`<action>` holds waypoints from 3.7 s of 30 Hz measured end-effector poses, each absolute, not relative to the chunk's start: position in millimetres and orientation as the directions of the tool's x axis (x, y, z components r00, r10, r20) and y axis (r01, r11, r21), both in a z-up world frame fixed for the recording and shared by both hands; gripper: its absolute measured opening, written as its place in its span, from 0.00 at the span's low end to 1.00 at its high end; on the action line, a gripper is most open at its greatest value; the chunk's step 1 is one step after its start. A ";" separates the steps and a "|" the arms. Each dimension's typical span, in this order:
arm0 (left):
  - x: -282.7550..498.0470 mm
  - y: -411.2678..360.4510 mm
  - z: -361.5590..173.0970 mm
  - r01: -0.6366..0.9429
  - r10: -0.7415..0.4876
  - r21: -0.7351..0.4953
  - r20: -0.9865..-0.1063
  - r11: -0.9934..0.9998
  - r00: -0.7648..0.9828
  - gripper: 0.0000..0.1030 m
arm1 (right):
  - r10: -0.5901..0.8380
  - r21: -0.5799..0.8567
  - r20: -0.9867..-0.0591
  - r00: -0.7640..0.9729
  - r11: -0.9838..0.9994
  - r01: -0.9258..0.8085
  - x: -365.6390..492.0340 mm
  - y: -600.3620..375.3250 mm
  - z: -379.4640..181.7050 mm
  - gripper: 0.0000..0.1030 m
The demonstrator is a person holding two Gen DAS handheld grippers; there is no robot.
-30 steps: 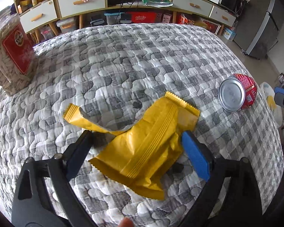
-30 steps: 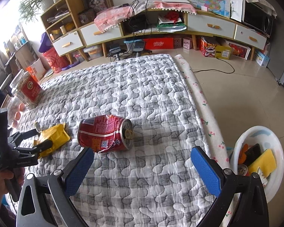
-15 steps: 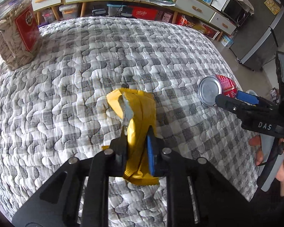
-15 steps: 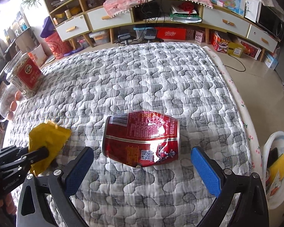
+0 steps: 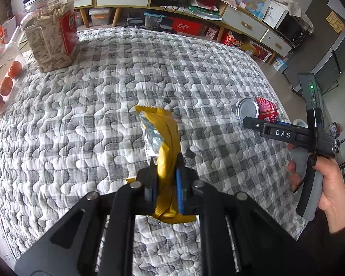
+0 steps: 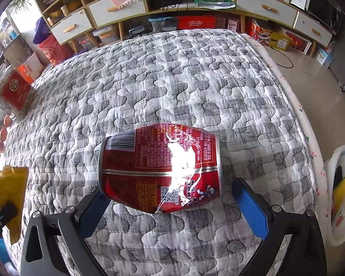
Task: Collect trash
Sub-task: 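Grasp the yellow wrapper with the left tool while the right tool grasps the red can, then lift and carry the wrapper with the left tool and can with the right tool over the bin, then open the left tool to drop the wrapper while the right tool releases the can into the bin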
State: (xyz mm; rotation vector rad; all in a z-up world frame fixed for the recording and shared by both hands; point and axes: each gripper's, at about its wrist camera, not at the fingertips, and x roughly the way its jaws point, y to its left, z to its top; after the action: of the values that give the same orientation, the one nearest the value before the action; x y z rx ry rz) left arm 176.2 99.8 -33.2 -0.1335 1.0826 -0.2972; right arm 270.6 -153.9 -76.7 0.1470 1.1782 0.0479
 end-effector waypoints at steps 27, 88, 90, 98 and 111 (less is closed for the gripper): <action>136.3 66.4 -6.5 0.176 -0.320 -0.267 -0.807 0.948 0.497 0.14 | 0.157 0.155 -0.869 0.470 0.987 -0.044 177.3 -207.4 -4.5 0.85; 164.5 -264.0 -39.8 0.555 -0.537 -0.343 -0.811 0.758 0.232 0.72 | 0.010 0.294 -0.862 0.506 0.825 0.483 76.1 -535.7 -16.7 0.85; 161.0 -253.7 -38.9 0.552 -0.523 -0.325 -0.817 0.767 0.245 0.73 | 0.016 0.295 -0.863 0.506 0.828 0.478 79.5 -532.8 -16.4 0.85; 152.9 -204.1 -35.5 0.516 -0.448 -0.250 -0.841 0.819 0.303 0.87 | 0.029 0.290 -0.870 0.492 0.837 0.464 102.9 -515.1 -17.9 0.85; 133.4 -118.9 -31.2 0.420 -0.304 -0.120 -0.863 0.899 0.404 0.99 | 0.023 0.302 -0.858 0.513 0.831 0.467 146.1 -487.8 -25.4 1.00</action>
State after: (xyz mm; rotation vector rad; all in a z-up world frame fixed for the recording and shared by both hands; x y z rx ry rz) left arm 133.4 -118.9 -31.2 0.1225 1.0606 -0.4589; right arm 146.1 -487.8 -25.4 0.5472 1.0070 -0.2837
